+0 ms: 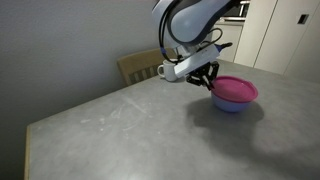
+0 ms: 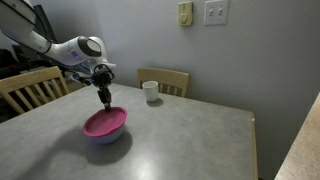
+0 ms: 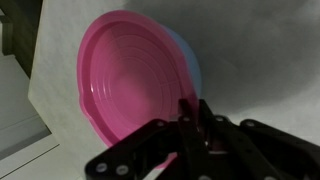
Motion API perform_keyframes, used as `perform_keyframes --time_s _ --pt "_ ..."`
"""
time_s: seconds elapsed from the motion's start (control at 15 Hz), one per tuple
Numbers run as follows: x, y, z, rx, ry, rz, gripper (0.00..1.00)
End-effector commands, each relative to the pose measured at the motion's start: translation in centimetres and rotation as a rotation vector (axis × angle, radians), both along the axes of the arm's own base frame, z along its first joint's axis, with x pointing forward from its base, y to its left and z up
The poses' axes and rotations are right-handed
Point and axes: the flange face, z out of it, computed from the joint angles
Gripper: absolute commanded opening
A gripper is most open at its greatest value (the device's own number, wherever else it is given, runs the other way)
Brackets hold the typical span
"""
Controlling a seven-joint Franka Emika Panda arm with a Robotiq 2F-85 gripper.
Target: Place the pink plate on top of the blue bowl
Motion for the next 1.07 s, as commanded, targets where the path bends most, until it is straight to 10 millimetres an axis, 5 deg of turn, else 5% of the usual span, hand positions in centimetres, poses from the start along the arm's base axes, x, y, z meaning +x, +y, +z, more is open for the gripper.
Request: perform_keyframes --time_s 0.0,0.6,1.0 --pt "0.4 -0.5 0.1 0.028 0.009 -0.007 0.38" --pt "-0.5 1.2 2.2 0.038 -0.01 -0.022 0.99" --pt "-2.1 5.3 6.2 0.075 -0.037 -0.04 1.0"
